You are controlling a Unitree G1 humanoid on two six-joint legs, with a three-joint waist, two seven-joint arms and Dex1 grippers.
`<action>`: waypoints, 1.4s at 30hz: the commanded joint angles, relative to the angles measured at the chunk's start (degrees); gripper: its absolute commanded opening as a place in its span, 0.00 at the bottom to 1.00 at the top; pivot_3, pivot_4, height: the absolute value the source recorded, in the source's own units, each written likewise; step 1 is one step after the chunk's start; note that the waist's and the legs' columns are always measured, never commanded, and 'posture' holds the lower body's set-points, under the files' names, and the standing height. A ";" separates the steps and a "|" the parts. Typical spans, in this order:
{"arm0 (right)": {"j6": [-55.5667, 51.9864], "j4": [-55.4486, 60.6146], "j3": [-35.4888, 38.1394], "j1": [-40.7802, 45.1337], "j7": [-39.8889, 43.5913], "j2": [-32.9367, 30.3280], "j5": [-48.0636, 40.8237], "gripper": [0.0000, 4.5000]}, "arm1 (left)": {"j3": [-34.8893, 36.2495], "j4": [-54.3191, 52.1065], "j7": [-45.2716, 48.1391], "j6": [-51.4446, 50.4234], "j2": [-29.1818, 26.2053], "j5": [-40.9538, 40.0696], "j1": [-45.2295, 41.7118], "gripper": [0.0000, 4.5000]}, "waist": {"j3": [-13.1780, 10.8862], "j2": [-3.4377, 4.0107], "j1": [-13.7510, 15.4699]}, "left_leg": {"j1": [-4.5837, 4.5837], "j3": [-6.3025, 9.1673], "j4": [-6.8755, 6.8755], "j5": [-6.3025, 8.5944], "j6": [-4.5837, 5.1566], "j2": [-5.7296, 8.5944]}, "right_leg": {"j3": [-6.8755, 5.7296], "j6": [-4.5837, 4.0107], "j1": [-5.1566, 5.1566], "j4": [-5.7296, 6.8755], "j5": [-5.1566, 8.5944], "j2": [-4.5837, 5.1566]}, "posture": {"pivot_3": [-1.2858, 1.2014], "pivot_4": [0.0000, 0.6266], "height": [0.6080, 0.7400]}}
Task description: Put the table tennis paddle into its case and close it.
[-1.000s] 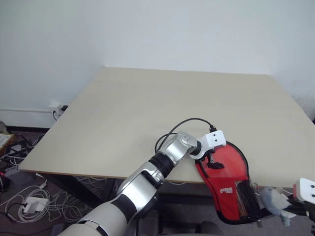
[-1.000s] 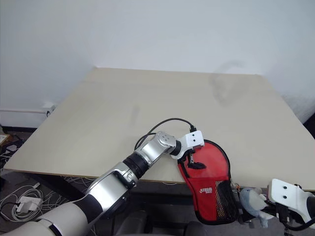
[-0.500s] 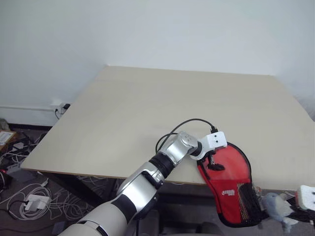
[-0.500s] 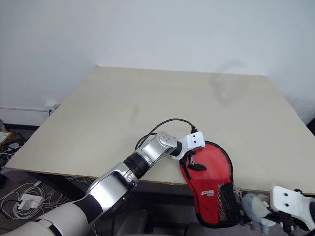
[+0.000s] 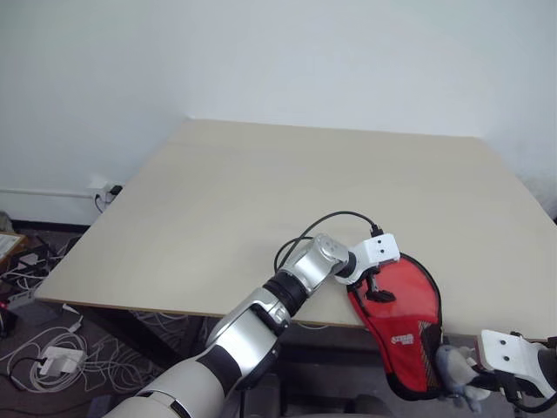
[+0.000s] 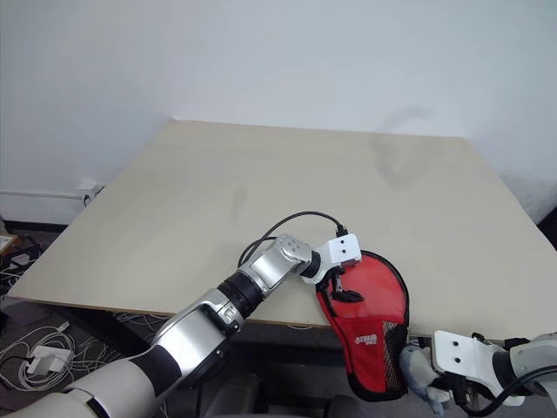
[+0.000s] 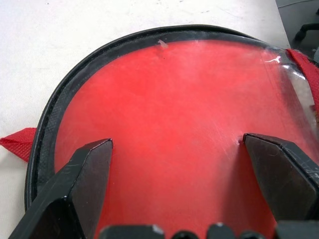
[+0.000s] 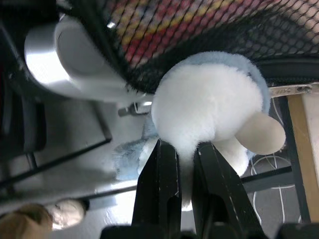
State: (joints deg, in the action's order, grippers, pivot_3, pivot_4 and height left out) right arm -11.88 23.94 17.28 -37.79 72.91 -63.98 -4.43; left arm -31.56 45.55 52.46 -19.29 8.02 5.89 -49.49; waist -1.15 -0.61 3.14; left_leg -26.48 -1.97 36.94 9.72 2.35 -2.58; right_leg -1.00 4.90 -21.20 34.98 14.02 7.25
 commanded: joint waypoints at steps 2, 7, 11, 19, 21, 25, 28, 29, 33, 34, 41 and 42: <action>3.29 1.04 3.65 -4.79 4.95 -0.20 -1.75 0.00 | -2.82 2.73 -0.33 -2.91 2.30 2.58 3.35 1.00 | 0.02 0.00 0.01 | 0.00 0.01 -0.02 0.00 0.00 0.00 | 0.00 0.00 -0.01 -0.01 0.00 0.00 | 0.52 0.00 0.81; 8.24 -0.95 6.25 -8.40 6.90 -0.10 -0.29 0.00 | -2.87 2.87 -0.56 -2.78 2.21 2.68 3.60 1.00 | 0.04 0.01 0.00 | 0.00 -0.01 0.00 0.01 -0.01 0.00 | 0.01 0.00 0.00 -0.01 0.00 0.00 | 0.52 0.00 0.81; 11.18 -1.37 9.39 -12.13 9.02 0.38 0.27 0.00 | -3.03 2.62 -0.55 -2.91 2.28 2.65 3.83 1.00 | 0.04 0.01 0.00 | 0.00 -0.01 0.01 0.01 -0.01 0.01 | 0.02 0.00 0.00 0.00 0.00 0.01 | 0.52 0.00 0.81; 13.93 3.46 16.80 -21.52 14.77 3.86 -1.19 0.00 | -3.02 2.85 -0.74 -2.76 2.34 2.70 3.85 1.00 | 0.07 0.02 0.01 | -0.01 -0.01 0.01 0.01 -0.01 0.01 | 0.02 0.01 0.00 -0.01 0.01 0.02 | 0.52 0.00 0.81; 14.40 5.19 17.37 -23.18 15.62 4.76 -0.98 0.00 | -2.96 3.03 -0.83 -2.69 2.37 2.70 3.78 1.00 | 0.07 0.02 0.01 | -0.01 -0.01 0.01 0.01 -0.01 0.01 | 0.01 0.01 0.00 -0.01 0.01 0.02 | 0.52 0.00 0.81; 12.49 8.68 16.11 -23.31 14.70 5.70 -0.93 0.00 | -2.81 3.40 -1.04 -2.49 2.51 2.66 3.52 1.00 | 0.08 0.01 0.01 | -0.01 0.01 0.00 0.01 -0.02 0.01 | 0.00 0.01 0.00 -0.01 0.01 0.02 | 0.52 0.00 0.81; 8.45 7.42 13.94 -17.88 10.13 5.11 1.44 0.00 | -2.82 3.47 -0.95 -2.41 2.55 2.62 3.41 1.00 | 0.11 -0.04 -0.01 | -0.01 -0.01 0.01 0.01 -0.01 0.01 | 0.01 0.01 0.00 -0.03 0.00 0.03 | 0.52 0.00 0.81; 6.80 6.72 13.73 -15.85 9.13 4.85 1.52 0.00 | -2.87 3.38 -0.85 -2.39 2.50 2.61 3.45 1.00 | 0.11 -0.04 -0.01 | -0.03 -0.01 0.01 0.01 -0.01 0.00 | -0.01 0.00 0.00 -0.06 0.00 0.04 | 0.52 0.00 0.81; 2.97 5.01 14.99 -11.83 8.69 4.48 0.96 0.26 | -2.94 3.43 -0.61 -2.11 2.19 2.66 3.44 1.00 | 0.11 -0.02 -0.01 | -0.03 -0.09 0.01 0.02 0.00 0.00 | 0.00 0.00 0.00 -0.10 0.00 0.08 | 0.52 0.00 0.81; 2.00 5.07 15.37 -10.96 8.73 4.49 0.23 0.33 | -2.85 3.62 -0.62 -2.02 2.18 2.66 3.30 1.00 | 0.11 -0.02 0.01 | -0.02 -0.09 0.01 0.02 0.00 0.00 | 0.00 0.00 0.00 -0.09 0.00 0.08 | 0.52 0.00 0.81; -1.73 4.78 18.28 -7.63 8.19 4.79 -0.88 0.56 | -0.93 4.73 -0.78 -1.80 2.21 1.81 1.64 1.00 | 0.12 -0.01 0.00 | -0.01 -0.08 0.01 0.02 0.00 0.01 | 0.00 0.00 0.00 -0.06 0.00 0.08 | 0.52 0.00 0.81; -2.30 5.03 18.96 -7.38 8.22 5.07 -1.25 0.56 | -0.72 4.93 -0.64 -1.58 2.11 1.84 1.44 1.00 | 0.12 -0.01 -0.04 | -0.01 -0.08 0.01 0.02 0.00 0.01 | 0.00 0.00 0.00 -0.06 0.00 0.08 | 0.52 0.00 0.81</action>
State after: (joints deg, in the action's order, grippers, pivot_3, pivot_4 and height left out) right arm -13.43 28.35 33.61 -45.68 81.41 -58.94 -4.50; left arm -30.49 45.80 51.84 -19.29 8.01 5.82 -49.21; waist -1.03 -0.62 3.11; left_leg -26.48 -2.06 36.95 9.74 2.34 -2.57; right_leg -1.00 4.90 -21.21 34.92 14.02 7.33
